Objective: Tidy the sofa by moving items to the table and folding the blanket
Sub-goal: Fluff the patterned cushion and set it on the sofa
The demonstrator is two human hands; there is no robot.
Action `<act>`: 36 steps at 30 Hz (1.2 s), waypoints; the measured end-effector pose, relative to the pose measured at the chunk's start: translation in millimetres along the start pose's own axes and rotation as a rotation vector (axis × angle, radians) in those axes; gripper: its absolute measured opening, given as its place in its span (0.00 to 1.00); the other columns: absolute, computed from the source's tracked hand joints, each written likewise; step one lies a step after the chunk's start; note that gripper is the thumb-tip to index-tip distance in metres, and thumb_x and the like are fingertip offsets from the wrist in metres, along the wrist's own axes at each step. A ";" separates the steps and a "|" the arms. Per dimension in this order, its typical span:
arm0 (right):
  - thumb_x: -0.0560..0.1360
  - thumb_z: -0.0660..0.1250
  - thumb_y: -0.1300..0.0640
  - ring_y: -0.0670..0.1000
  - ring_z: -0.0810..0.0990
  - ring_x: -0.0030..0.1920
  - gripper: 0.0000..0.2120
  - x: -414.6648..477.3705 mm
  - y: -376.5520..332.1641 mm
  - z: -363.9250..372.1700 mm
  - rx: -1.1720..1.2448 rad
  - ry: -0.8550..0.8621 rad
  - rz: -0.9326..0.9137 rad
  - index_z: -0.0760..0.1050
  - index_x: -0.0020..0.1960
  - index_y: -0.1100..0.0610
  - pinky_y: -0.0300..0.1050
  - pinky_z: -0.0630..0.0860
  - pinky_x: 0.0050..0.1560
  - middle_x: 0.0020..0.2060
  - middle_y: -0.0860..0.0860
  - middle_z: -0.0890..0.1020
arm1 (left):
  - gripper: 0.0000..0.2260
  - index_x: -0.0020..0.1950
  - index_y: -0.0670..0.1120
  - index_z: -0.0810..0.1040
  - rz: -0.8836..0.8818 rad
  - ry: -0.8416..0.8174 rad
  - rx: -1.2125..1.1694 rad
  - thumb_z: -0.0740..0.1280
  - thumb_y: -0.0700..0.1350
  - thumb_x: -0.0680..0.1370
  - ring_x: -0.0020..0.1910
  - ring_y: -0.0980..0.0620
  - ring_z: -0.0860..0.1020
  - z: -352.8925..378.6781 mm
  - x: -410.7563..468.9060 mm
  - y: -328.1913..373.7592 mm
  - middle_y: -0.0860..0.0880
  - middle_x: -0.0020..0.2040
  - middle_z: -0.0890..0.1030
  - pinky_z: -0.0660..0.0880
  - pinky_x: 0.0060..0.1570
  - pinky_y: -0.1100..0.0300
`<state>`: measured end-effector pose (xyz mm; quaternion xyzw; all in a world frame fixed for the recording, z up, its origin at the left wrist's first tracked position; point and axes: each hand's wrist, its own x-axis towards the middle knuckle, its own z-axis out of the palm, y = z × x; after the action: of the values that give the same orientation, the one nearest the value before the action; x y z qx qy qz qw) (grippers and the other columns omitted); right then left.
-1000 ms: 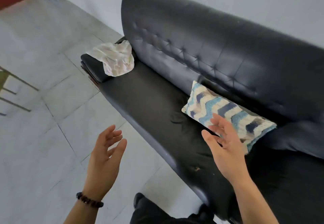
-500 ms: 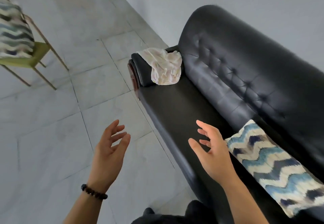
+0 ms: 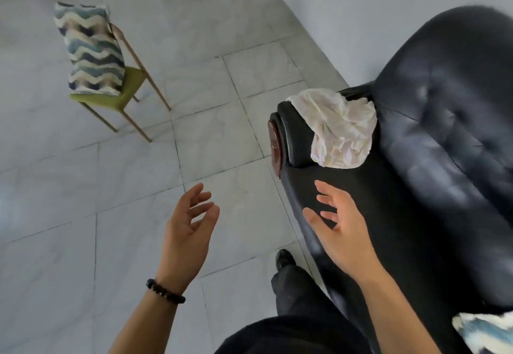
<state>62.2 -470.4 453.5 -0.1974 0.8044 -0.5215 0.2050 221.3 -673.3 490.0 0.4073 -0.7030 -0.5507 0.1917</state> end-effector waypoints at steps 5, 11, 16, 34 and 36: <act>0.78 0.69 0.52 0.38 0.73 0.63 0.22 146.8 -80.7 69.7 -0.037 -0.300 -0.126 0.67 0.68 0.39 0.38 0.74 0.61 0.63 0.39 0.73 | 0.17 0.67 0.53 0.73 -0.032 0.218 -0.066 0.67 0.42 0.79 0.58 0.61 0.78 -58.3 93.3 30.4 0.57 0.58 0.80 0.76 0.46 0.71; 0.77 0.69 0.50 0.39 0.73 0.64 0.23 275.5 -150.2 180.0 -0.144 -0.543 -0.252 0.68 0.70 0.43 0.40 0.75 0.60 0.63 0.36 0.73 | 0.15 0.63 0.55 0.75 -0.088 0.557 -0.198 0.66 0.43 0.77 0.57 0.57 0.80 -135.7 171.8 13.2 0.53 0.57 0.81 0.79 0.55 0.61; 0.77 0.69 0.50 0.36 0.72 0.64 0.25 374.7 -182.9 297.9 -0.254 -0.631 -0.308 0.66 0.72 0.42 0.41 0.76 0.62 0.63 0.34 0.71 | 0.16 0.64 0.54 0.75 -0.159 0.704 -0.253 0.67 0.42 0.78 0.57 0.56 0.80 -199.1 275.5 -31.8 0.52 0.58 0.81 0.77 0.55 0.52; 0.77 0.70 0.51 0.38 0.74 0.62 0.24 699.6 -337.0 613.1 -0.135 -0.454 -0.254 0.66 0.71 0.43 0.39 0.76 0.58 0.63 0.35 0.73 | 0.17 0.65 0.55 0.72 -0.055 0.506 -0.108 0.67 0.42 0.78 0.58 0.56 0.79 -430.1 747.2 -11.1 0.55 0.57 0.80 0.77 0.52 0.58; 0.77 0.69 0.49 0.36 0.73 0.62 0.25 742.6 -350.8 656.9 -0.145 -0.469 -0.250 0.65 0.70 0.40 0.38 0.76 0.58 0.63 0.33 0.71 | 0.17 0.64 0.55 0.72 -0.074 0.483 -0.093 0.67 0.41 0.78 0.57 0.56 0.79 -454.8 802.4 -13.4 0.55 0.57 0.80 0.77 0.52 0.58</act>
<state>-171.8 -1495.7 439.8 -0.4247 0.7396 -0.4239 0.3049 75.5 -1584.0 479.5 0.5434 -0.5951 -0.4758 0.3524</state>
